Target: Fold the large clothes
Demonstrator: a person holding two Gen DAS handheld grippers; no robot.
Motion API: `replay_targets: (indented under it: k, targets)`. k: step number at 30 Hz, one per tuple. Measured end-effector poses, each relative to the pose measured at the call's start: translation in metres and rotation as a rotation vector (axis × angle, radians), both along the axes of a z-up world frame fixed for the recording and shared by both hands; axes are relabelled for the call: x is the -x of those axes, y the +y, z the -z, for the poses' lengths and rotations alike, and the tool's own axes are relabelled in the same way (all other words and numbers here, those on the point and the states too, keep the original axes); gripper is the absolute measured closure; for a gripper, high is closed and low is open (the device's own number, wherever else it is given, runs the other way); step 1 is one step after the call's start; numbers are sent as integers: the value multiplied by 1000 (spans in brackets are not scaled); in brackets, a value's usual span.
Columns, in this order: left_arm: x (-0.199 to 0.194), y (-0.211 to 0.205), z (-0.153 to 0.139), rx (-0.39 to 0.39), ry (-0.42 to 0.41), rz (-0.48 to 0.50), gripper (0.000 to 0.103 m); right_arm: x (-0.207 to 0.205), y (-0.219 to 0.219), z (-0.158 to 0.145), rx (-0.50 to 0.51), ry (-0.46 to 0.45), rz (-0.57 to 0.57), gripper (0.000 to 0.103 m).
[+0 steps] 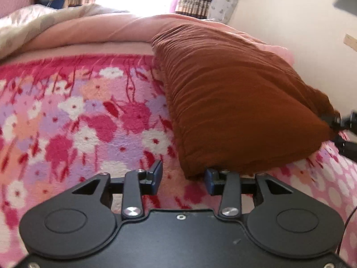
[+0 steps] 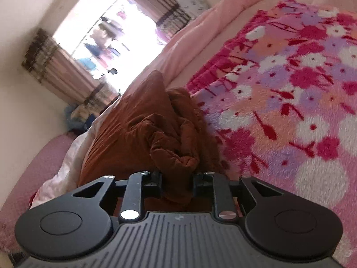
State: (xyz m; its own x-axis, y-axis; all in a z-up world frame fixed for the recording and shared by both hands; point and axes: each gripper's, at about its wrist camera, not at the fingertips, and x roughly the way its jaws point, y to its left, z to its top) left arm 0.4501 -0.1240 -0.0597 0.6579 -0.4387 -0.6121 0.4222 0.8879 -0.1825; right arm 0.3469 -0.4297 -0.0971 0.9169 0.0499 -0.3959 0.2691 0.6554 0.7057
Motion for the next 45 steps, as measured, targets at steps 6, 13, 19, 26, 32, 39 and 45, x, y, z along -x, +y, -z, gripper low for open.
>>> replay_targets:
  k: [6, 13, 19, 26, 32, 39, 45]
  targets:
    - [32, 14, -42, -17, -100, 4, 59, 28, 4, -35, 95, -52, 44, 50]
    - [23, -3, -86, 151, -125, 12, 56, 32, 38, -85, 338, -94, 81, 58]
    - [-1, -40, -87, 197, -70, 49, 55, 0, 52, -87, 394, -52, 42, 68]
    - [-30, -53, -51, 191, 35, 68, 51, -19, 53, -54, 395, 81, 47, 76]
    - [-32, -50, -42, 201, 33, 87, 50, -16, 47, -29, 343, 94, 40, 86]
    - [-23, -59, -59, 116, -1, 106, 49, -13, 49, -38, 341, 103, 29, 86]
    - [-33, -54, -96, 135, -59, 89, 49, -8, 55, -76, 386, 32, 27, 82]
